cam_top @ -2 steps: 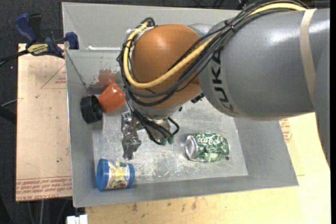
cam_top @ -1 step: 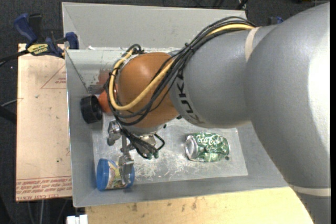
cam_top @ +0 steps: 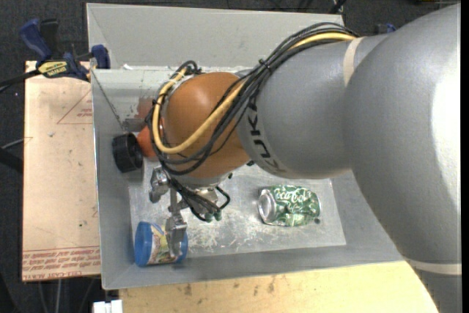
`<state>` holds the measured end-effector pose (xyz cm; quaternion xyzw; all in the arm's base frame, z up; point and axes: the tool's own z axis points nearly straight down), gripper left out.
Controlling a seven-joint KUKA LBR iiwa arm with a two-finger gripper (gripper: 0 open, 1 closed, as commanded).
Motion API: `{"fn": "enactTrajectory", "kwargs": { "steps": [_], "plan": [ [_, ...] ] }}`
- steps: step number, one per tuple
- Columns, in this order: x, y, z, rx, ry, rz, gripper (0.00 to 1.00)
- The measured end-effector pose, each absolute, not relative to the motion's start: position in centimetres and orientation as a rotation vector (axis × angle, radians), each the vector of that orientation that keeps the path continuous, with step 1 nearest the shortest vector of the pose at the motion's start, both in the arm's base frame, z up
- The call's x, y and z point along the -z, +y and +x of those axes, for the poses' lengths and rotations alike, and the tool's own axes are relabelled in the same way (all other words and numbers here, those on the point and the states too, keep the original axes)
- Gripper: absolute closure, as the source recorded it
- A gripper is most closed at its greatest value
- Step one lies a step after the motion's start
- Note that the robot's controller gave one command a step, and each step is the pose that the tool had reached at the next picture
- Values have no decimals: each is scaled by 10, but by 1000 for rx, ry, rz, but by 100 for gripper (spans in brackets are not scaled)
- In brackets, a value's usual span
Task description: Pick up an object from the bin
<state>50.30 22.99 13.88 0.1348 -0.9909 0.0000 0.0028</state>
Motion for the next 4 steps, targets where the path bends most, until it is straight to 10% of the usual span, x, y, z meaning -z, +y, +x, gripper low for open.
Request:
{"fn": "enactTrajectory", "kwargs": {
  "steps": [1, 3, 4],
  "plan": [
    [-95, 229, 489, 2, -3118, 433, 100],
    [-114, 222, 485, 2, -3115, 405, 100],
    [-174, 226, 491, 0, -3113, 394, 100]
  ]
}}
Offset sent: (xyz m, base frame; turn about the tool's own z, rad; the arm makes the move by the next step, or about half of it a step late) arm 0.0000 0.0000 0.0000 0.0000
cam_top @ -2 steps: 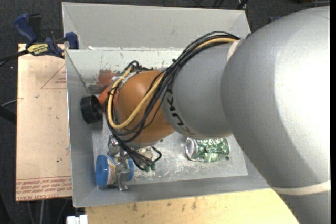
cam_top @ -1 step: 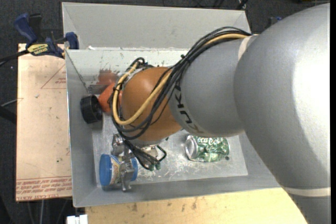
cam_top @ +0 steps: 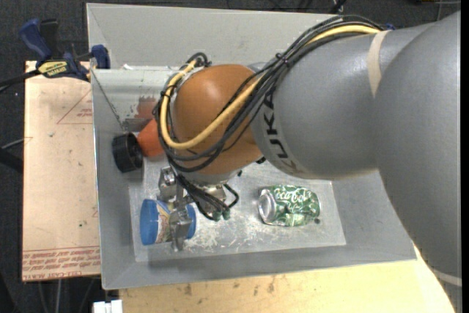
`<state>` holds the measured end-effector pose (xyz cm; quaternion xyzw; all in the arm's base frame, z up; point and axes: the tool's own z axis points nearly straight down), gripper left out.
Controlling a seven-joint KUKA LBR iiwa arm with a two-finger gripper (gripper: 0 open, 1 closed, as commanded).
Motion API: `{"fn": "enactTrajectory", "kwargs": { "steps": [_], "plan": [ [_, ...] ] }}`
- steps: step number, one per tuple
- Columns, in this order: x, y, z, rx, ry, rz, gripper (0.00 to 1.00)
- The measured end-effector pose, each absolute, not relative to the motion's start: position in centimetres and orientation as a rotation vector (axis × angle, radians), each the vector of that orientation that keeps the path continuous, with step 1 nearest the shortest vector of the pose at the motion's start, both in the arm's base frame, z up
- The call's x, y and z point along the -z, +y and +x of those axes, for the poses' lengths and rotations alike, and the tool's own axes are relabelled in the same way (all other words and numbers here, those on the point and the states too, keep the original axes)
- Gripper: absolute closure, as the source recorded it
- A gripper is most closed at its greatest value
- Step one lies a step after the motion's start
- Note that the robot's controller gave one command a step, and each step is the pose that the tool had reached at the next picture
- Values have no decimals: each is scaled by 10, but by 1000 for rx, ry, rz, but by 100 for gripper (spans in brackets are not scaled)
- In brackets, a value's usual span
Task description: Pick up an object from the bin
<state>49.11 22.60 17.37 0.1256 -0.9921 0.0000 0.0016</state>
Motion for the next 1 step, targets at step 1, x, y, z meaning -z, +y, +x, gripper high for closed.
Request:
{"fn": "enactTrajectory", "kwargs": {
  "steps": [1],
  "plan": [
    [-236, 219, 482, 1, -3119, 373, 100]
  ]
}}
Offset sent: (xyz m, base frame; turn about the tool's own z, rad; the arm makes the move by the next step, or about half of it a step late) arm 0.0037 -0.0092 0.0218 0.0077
